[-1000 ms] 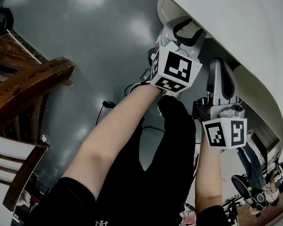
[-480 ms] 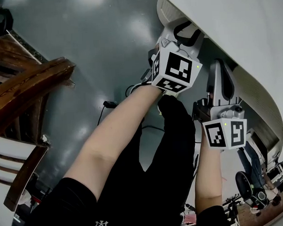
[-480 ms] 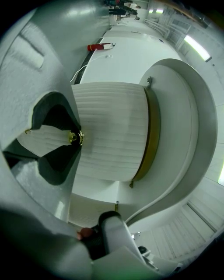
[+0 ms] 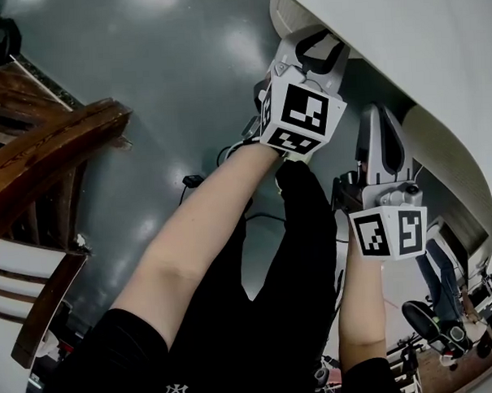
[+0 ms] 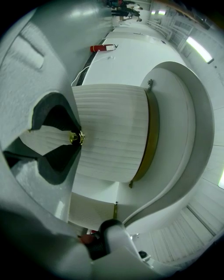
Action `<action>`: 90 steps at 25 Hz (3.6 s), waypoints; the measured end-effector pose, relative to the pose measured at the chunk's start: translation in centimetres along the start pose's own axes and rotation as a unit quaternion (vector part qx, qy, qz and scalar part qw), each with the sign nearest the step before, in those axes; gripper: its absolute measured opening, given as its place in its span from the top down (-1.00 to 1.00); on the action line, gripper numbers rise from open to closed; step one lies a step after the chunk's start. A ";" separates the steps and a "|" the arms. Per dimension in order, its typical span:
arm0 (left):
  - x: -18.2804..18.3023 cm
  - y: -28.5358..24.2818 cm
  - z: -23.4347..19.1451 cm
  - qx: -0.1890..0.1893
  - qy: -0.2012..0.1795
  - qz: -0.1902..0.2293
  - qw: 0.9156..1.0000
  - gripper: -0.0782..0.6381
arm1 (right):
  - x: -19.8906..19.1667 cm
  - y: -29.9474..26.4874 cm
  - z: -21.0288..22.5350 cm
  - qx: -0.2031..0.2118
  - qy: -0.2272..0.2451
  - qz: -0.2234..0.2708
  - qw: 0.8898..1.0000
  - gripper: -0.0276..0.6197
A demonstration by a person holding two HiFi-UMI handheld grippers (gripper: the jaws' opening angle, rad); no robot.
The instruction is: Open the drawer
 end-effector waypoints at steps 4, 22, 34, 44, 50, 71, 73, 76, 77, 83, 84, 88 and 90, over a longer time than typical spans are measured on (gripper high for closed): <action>-0.4 1.3 0.0 0.001 -0.005 0.004 1.000 0.49 | 0.2 0.1 -0.2 0.000 -0.002 -0.001 1.000 0.87; -2.9 8.2 -0.5 -0.016 -0.017 -0.033 0.999 0.49 | -0.7 1.9 -5.2 0.002 -0.007 -0.018 1.000 0.87; -4.7 14.0 -0.9 -0.024 -0.019 -0.059 0.998 0.49 | -1.3 3.9 -9.2 0.001 -0.008 -0.027 1.000 0.87; -6.2 17.9 -1.2 -0.031 -0.022 -0.078 0.996 0.48 | -1.9 5.2 -12.0 0.002 -0.007 -0.030 1.000 0.87; -7.0 19.7 -1.3 -0.033 -0.020 -0.089 0.995 0.48 | -2.1 5.7 -13.4 0.004 -0.006 -0.033 0.999 0.87; -4.6 22.3 -1.6 -0.033 -0.016 -0.102 0.994 0.48 | 0.2 6.8 -16.0 0.017 0.003 -0.035 0.999 0.87; -3.3 23.0 -1.4 -0.037 -0.018 -0.098 0.994 0.48 | 1.2 7.1 -16.3 0.019 0.007 -0.033 0.999 0.86; -0.6 24.3 -1.2 -0.045 -0.017 -0.088 0.995 0.49 | 3.2 7.6 -17.0 0.022 0.012 -0.027 0.999 0.87; 0.4 24.8 -1.1 -0.046 -0.016 -0.086 0.995 0.49 | 3.9 7.7 -17.3 0.023 0.014 -0.024 0.999 0.87; 6.9 27.2 -0.7 -0.053 -0.017 -0.061 0.997 0.54 | 7.7 8.9 -18.9 0.030 0.019 -0.012 0.999 0.87; 8.2 27.7 -0.5 -0.055 -0.017 -0.055 0.997 0.55 | 8.4 9.2 -19.3 0.030 0.020 -0.010 0.999 0.87; 13.2 29.1 -0.1 -0.064 -0.020 -0.034 0.997 0.62 | 11.2 10.0 -20.2 0.030 0.026 -0.001 0.999 0.87; 15.4 29.7 0.1 -0.067 -0.017 -0.024 0.997 0.68 | 12.7 10.3 -20.6 0.029 0.030 0.005 0.999 0.87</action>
Point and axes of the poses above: the fingertips, and each gripper's own axes: y backward along the fingers, z to its right, x out of its top, the point moved 10 cm from there along y, backward along the fingers, and after that the axes turned 10 degrees about x, right-handed, at the moved point
